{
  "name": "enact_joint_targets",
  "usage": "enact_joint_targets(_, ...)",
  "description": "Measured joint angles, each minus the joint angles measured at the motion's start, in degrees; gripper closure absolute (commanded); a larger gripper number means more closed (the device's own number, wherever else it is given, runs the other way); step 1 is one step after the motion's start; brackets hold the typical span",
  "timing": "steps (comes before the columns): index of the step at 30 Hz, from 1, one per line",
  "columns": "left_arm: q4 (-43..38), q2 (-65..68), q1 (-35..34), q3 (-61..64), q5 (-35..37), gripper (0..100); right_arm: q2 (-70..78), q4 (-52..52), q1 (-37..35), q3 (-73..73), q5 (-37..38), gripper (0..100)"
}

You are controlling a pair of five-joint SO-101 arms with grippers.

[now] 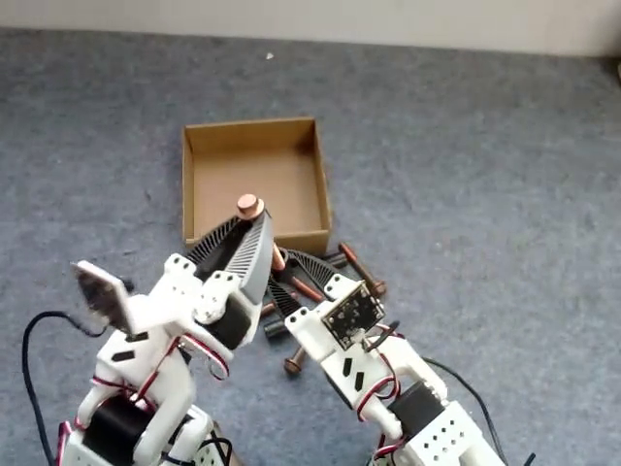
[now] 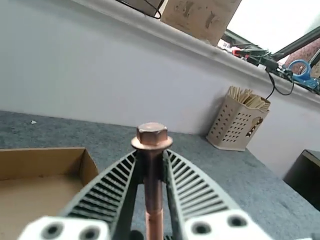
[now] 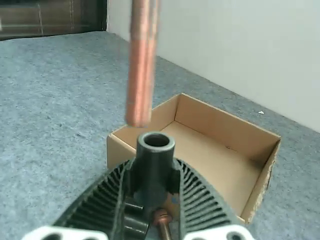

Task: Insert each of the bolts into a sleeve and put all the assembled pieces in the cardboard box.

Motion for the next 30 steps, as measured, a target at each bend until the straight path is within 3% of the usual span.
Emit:
enact_joint_targets(12, -4.7, 0.0, -4.7, 6.3, -1.4, 99, 0.1, 0.0, 0.0, -0.9, 0.1, 99.4)
enact_joint_targets(30, -5.6, 0.0, -1.0, 7.7, -1.9, 99, 0.0, 0.0, -1.8, -1.0, 0.1, 99.4)
